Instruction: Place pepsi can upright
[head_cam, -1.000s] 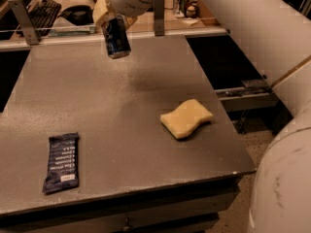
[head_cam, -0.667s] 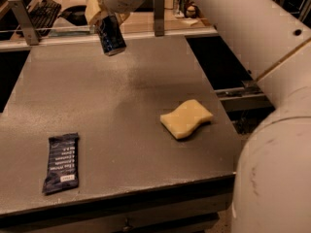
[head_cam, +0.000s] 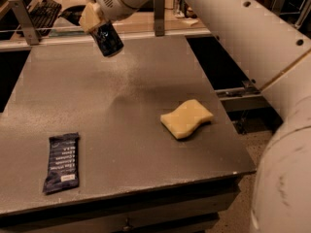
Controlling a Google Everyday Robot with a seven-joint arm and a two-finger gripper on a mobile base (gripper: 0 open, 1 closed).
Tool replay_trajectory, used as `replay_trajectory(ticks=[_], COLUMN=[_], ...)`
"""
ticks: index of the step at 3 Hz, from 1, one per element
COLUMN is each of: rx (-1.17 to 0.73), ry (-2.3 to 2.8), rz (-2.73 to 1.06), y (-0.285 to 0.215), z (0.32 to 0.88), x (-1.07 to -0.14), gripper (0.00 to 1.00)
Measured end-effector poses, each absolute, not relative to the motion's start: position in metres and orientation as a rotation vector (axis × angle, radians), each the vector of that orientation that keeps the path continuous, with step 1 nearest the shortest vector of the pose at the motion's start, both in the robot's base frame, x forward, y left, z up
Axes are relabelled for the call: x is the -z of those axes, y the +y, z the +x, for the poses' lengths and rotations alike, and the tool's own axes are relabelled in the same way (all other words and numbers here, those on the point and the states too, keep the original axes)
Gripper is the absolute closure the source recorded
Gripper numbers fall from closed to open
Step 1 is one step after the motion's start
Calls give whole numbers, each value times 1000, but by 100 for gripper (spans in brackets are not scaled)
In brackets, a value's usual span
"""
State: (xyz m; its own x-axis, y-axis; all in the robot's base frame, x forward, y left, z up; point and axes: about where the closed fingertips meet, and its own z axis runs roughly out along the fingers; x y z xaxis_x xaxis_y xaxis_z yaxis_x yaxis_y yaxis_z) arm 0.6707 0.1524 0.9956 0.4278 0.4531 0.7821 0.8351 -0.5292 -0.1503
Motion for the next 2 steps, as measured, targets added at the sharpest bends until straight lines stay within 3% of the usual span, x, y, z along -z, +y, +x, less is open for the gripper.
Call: replay_trajectory(ticks=[2], rx=[983], ry=[-1223], rz=[-1803], y=[119], z=[653], x=[-950], gripper=[100])
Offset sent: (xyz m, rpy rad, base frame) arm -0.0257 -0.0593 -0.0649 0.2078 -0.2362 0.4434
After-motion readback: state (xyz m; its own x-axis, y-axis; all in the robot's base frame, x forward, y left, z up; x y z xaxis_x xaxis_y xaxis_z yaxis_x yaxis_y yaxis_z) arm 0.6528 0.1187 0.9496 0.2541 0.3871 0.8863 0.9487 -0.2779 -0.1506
